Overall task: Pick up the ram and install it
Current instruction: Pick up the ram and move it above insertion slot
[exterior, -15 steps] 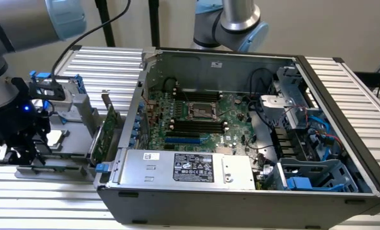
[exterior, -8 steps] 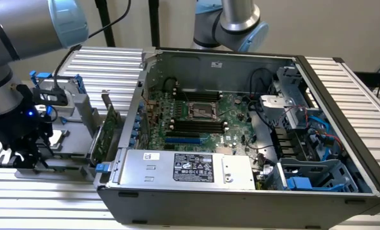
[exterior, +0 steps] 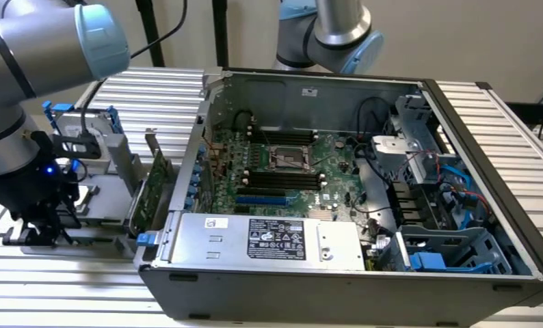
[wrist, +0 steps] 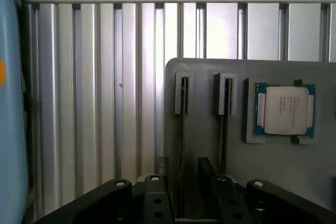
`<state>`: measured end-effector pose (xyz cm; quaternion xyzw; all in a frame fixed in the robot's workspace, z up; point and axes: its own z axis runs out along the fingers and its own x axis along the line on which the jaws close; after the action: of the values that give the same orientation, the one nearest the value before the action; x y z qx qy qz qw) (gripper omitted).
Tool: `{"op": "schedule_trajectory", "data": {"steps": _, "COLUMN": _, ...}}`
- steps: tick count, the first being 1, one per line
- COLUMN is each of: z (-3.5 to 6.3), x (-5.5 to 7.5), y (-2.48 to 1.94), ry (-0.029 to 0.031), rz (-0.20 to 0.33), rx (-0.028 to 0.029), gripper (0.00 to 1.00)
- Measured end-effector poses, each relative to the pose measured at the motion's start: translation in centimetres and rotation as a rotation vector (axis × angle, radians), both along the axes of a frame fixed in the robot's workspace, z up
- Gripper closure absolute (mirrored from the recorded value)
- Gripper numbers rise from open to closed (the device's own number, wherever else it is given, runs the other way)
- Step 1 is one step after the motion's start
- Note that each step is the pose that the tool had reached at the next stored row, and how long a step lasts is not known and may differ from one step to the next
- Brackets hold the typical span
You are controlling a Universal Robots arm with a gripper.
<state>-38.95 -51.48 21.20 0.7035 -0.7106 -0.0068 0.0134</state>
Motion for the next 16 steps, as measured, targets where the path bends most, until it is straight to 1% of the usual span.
{"op": "schedule_trajectory", "data": {"steps": 9, "z": -1.59, "x": 0.1, "y": 0.04, "ry": -0.0002, "rz": 0.000, "rx": 0.0000, "gripper": 0.64}}
{"op": "schedule_trajectory", "data": {"steps": 16, "z": -1.80, "x": 0.3, "y": 0.14, "ry": -0.0002, "rz": -0.001, "rx": 0.0001, "gripper": 0.64}}
